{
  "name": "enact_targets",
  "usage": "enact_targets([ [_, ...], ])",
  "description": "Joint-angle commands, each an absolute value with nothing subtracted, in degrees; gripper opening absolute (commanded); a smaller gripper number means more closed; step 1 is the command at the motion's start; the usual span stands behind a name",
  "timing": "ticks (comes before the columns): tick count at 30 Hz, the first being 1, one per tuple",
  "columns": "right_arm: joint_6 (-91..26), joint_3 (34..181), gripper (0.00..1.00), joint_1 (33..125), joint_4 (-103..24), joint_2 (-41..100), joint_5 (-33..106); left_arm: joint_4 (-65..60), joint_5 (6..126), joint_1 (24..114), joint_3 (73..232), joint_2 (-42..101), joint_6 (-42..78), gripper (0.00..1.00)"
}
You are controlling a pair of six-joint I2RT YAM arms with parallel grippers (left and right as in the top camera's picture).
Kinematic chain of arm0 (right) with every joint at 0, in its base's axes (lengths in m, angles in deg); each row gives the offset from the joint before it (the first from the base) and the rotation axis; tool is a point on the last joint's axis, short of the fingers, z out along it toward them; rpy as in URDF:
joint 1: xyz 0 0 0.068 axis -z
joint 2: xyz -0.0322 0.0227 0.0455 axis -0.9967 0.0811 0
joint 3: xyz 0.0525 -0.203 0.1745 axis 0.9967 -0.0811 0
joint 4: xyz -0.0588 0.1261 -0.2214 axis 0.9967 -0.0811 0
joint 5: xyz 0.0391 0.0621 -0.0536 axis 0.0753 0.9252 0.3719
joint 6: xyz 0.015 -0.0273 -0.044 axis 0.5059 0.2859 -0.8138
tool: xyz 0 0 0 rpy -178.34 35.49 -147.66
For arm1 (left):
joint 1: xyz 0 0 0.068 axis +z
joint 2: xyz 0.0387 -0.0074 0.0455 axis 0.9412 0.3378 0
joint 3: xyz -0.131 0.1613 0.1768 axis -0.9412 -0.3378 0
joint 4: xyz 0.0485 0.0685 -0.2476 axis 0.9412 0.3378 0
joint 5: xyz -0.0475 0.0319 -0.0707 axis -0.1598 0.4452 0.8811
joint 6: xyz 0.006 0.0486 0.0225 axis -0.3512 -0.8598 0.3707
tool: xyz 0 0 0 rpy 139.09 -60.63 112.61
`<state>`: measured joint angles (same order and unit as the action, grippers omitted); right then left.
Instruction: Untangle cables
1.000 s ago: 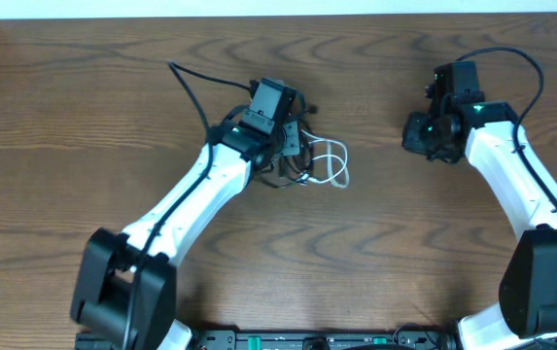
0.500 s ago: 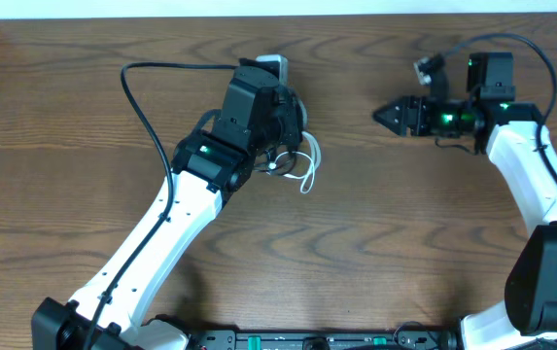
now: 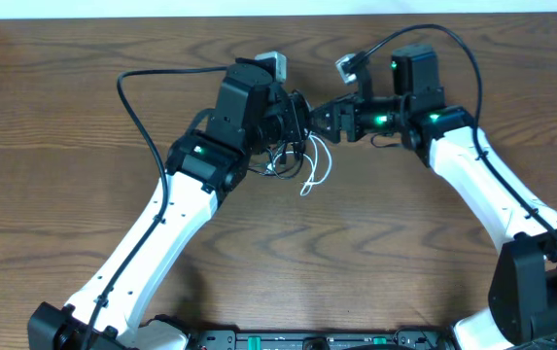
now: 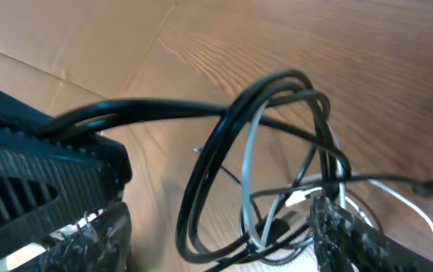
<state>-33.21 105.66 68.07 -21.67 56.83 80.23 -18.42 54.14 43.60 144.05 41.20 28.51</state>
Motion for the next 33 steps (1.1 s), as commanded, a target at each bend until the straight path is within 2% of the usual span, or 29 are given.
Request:
enact_targets([
  [1, -30.6, 105.9, 0.68, 66.0, -21.3, 56.7, 72.8, -19.4, 58.6, 44.9, 144.9, 39.9, 29.8, 0.08],
  [4, -26.3, 105.9, 0.48, 63.2, -19.7, 57.8, 59.4, -19.6, 59.0, 45.0, 144.9, 39.9, 29.9, 0.07],
  [5, -25.5, 105.9, 0.45, 62.7, -19.5, 58.0, 56.5, -19.6, 59.0, 45.0, 144.9, 39.9, 30.0, 0.07],
  [8, -23.4, 105.9, 0.21, 61.1, -19.9, 59.2, 43.8, -19.6, 59.5, 45.0, 144.9, 39.8, 30.2, 0.08],
  [9, -22.5, 105.9, 0.17, 61.0, -20.7, 59.4, 39.8, -19.5, 59.4, 45.0, 144.9, 39.8, 30.2, 0.07],
  [10, -20.2, 105.9, 0.09, 61.2, -23.4, 59.4, 32.1, -19.3, 59.3, 45.0, 144.9, 39.8, 29.8, 0.07],
  [12, -19.6, 105.9, 0.04, 62.9, -28.6, 59.3, 24.2, -18.2, 58.8, 46.0, 144.9, 39.8, 28.3, 0.08],
  [20, -21.6, 105.9, 0.01, 75.7, -46.6, 59.4, 18.2, -14.6, 58.3, 55.3, 144.9, 39.8, 26.7, 0.08],
  [28, -28.3, 105.9, 0.01, 86.5, -47.6, 59.4, 28.3, -7.3, 58.3, 66.3, 144.9, 39.8, 19.7, 0.08],
  [33, -34.7, 105.9, 0.01, 89.1, -46.6, 59.4, 37.8, -2.8, 55.4, 71.3, 144.9, 39.8, 14.7, 0.07],
])
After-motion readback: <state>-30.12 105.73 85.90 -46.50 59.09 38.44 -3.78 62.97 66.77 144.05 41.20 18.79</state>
